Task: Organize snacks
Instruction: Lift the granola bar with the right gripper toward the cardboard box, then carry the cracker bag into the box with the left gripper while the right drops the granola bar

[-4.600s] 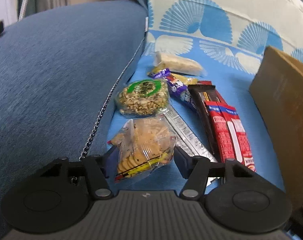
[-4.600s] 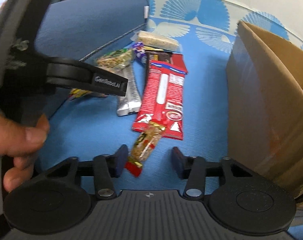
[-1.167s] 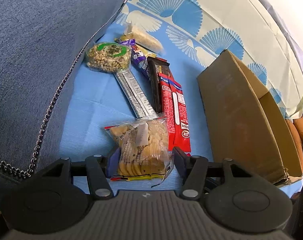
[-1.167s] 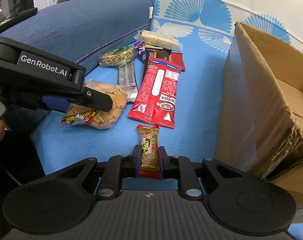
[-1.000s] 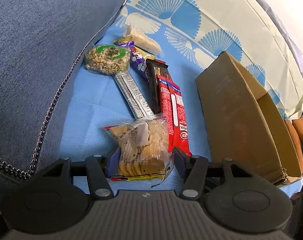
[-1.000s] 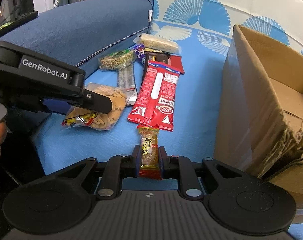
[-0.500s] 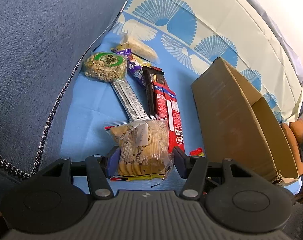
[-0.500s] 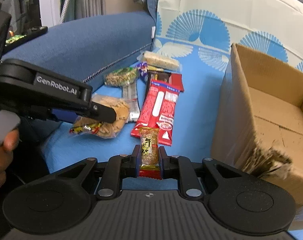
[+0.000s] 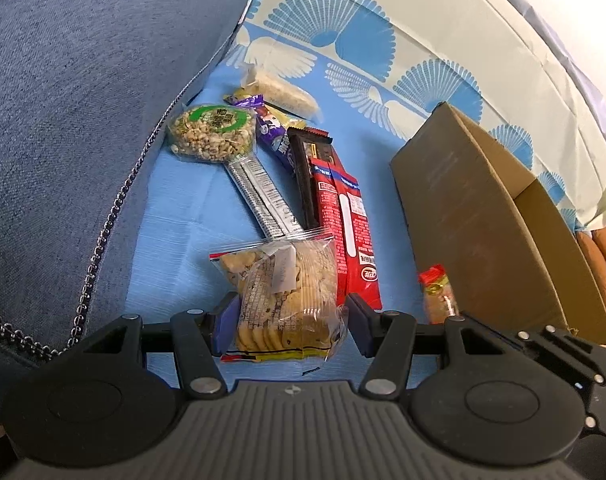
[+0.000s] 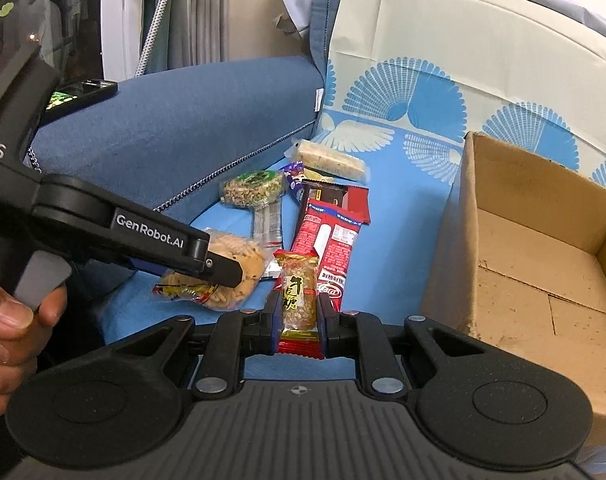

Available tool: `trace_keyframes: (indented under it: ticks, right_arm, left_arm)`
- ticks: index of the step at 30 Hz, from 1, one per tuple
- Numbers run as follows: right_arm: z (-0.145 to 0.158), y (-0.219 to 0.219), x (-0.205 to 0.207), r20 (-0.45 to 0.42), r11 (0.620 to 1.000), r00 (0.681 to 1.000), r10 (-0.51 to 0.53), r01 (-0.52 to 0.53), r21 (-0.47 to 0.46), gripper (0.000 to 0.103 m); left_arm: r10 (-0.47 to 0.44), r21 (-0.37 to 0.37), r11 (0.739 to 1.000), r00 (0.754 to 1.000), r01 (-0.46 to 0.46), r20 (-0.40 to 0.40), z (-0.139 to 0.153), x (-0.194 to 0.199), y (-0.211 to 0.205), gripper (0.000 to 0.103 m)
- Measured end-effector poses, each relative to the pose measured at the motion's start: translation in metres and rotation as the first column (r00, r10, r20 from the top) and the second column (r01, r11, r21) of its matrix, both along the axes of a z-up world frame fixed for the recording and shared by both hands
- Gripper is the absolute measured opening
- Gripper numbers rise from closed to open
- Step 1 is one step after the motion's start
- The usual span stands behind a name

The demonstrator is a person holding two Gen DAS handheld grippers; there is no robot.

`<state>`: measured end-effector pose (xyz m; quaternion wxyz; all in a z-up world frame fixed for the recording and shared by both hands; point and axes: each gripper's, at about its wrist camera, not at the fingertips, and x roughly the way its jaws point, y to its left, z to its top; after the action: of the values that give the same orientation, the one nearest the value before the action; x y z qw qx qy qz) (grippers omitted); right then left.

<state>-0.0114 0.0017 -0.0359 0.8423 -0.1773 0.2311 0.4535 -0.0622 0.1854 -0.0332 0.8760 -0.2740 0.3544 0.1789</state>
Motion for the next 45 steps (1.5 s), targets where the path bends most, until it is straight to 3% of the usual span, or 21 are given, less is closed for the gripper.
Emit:
trace_keyframes:
  ticks: [9, 15, 20, 25, 29, 34, 43, 45]
  right_arm:
    - [0.013, -0.009, -0.003, 0.040, 0.999, 0.998, 0.042, -0.043, 0.030, 0.018]
    - [0.041, -0.021, 0.003, 0.036, 0.990, 0.999, 0.035, -0.040, 0.138, 0.018]
    - [0.066, -0.036, 0.016, 0.036, 0.976, 0.999, 0.002, -0.010, 0.217, 0.018]
    - [0.086, -0.058, 0.046, -0.026, 0.946, 0.995, -0.096, 0.099, 0.309, 0.018]
    - [0.094, -0.081, 0.077, -0.125, 0.893, 0.965, -0.231, 0.261, 0.367, 0.018]
    - [0.093, -0.104, 0.107, -0.143, 0.838, 0.910, -0.389, 0.414, 0.356, 0.018]
    - [0.082, -0.137, 0.138, -0.208, 0.756, 0.827, -0.523, 0.562, 0.336, 0.018]
    - [0.079, -0.144, 0.142, -0.223, 0.734, 0.804, -0.552, 0.595, 0.327, 0.018]
  left_arm:
    - [0.001, -0.031, 1.000, 0.999, 0.001, 0.040, 0.003, -0.004, 0.005, 0.062]
    - [0.017, -0.087, 0.996, 0.997, -0.011, 0.073, 0.007, -0.005, 0.012, 0.062]
    - [0.015, -0.067, 0.998, 0.998, -0.011, 0.057, 0.020, 0.001, 0.003, 0.062]
    - [-0.002, -0.061, 0.998, 0.997, 0.007, 0.082, 0.043, 0.016, -0.017, 0.062]
    - [-0.026, -0.042, 0.999, 0.994, 0.031, 0.109, 0.067, 0.045, -0.034, 0.062]
    - [-0.057, -0.042, 0.997, 0.983, 0.066, 0.175, 0.096, 0.091, -0.058, 0.062]
    - [-0.214, 0.010, 0.976, 0.951, 0.217, 0.222, 0.124, 0.164, -0.133, 0.062]
    - [-0.232, 0.008, 0.972, 0.947, 0.236, 0.224, 0.126, 0.174, -0.145, 0.070]
